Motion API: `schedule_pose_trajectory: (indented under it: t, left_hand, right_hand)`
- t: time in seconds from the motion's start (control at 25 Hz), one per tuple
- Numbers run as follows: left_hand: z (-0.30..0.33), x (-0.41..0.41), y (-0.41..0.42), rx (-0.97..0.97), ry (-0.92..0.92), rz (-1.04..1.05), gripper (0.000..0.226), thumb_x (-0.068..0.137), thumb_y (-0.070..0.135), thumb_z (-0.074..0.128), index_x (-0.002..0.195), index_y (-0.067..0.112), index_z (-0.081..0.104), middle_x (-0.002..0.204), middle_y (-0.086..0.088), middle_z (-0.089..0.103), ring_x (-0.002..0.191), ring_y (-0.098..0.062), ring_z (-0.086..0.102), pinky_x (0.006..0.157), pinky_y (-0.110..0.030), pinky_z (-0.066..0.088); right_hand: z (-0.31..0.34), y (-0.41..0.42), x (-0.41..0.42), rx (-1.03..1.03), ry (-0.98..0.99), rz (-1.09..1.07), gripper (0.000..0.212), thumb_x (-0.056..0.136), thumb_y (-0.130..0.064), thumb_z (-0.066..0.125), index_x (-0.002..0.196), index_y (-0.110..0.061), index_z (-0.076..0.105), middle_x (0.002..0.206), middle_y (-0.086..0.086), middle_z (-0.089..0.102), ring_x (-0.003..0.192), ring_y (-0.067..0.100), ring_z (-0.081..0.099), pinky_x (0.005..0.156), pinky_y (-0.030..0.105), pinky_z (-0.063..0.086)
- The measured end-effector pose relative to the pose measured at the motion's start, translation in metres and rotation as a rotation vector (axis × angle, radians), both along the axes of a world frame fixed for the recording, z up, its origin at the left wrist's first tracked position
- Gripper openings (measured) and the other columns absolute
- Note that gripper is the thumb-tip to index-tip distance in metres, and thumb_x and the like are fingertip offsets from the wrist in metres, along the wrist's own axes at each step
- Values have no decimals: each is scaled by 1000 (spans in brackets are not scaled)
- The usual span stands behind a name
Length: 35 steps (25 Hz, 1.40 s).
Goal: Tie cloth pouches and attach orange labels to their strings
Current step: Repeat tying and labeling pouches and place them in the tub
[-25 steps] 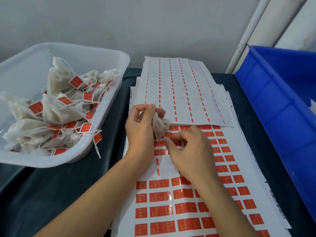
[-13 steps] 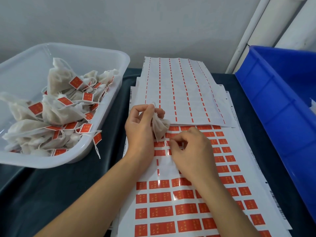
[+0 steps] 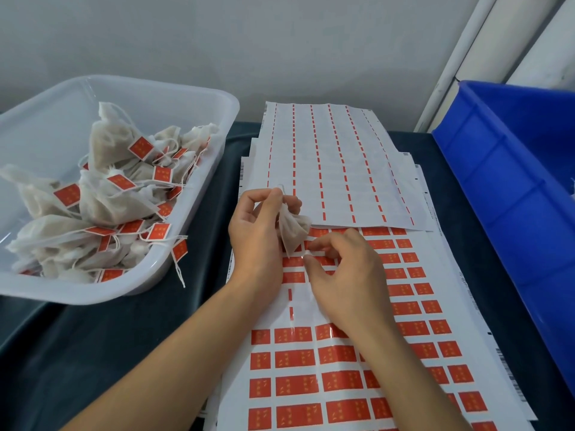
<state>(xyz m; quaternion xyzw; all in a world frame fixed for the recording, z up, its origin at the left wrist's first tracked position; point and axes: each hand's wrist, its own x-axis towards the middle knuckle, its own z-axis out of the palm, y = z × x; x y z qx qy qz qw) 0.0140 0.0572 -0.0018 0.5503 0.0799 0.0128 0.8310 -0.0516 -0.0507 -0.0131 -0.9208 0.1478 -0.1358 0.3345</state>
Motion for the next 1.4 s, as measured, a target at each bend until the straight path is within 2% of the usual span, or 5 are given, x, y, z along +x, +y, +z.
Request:
schedule_pose_trajectory:
  t: [0.36,0.68,0.96,1.16,1.4]
  left_hand:
    - [0,0,-1,53,19,8,12,104,32,64,106,21,68,99,0,79,98,-19,78,94,-44,62]
    - [10,13,13,149,-32,46,14,104,32,63,107,19,68,96,4,79,90,-13,78,75,-24,64]
    - [8,22,18,157,-62,50,13,105,31,63,108,19,68,97,4,79,91,-15,78,76,-25,64]
    - [4,21,19,108,-59,51,16,104,31,64,108,15,68,97,1,79,91,-17,78,74,-24,62]
    - [1,19,16,144,-93,48,14,104,32,64,105,18,68,96,3,79,90,-14,78,73,-21,62]
  right_hand:
    - [6,-7,-2,54,14,24,18,91,-32,75,100,-41,62,103,-22,60,79,-9,54,71,1,36]
    - [3,-16,-10,-94,50,49,34,85,-60,71,112,-41,62,113,-27,42,102,0,49,86,13,39]
    - [20,-15,-12,-249,137,89,32,94,-40,67,125,-35,65,132,-12,56,119,10,54,104,25,43]
    - [21,34,-39,-437,58,-11,52,74,-66,71,106,-24,75,106,-2,72,92,20,69,78,37,59]
    - [15,53,-45,-376,202,-17,68,77,-83,49,121,-33,63,121,-11,64,105,14,60,94,35,53]
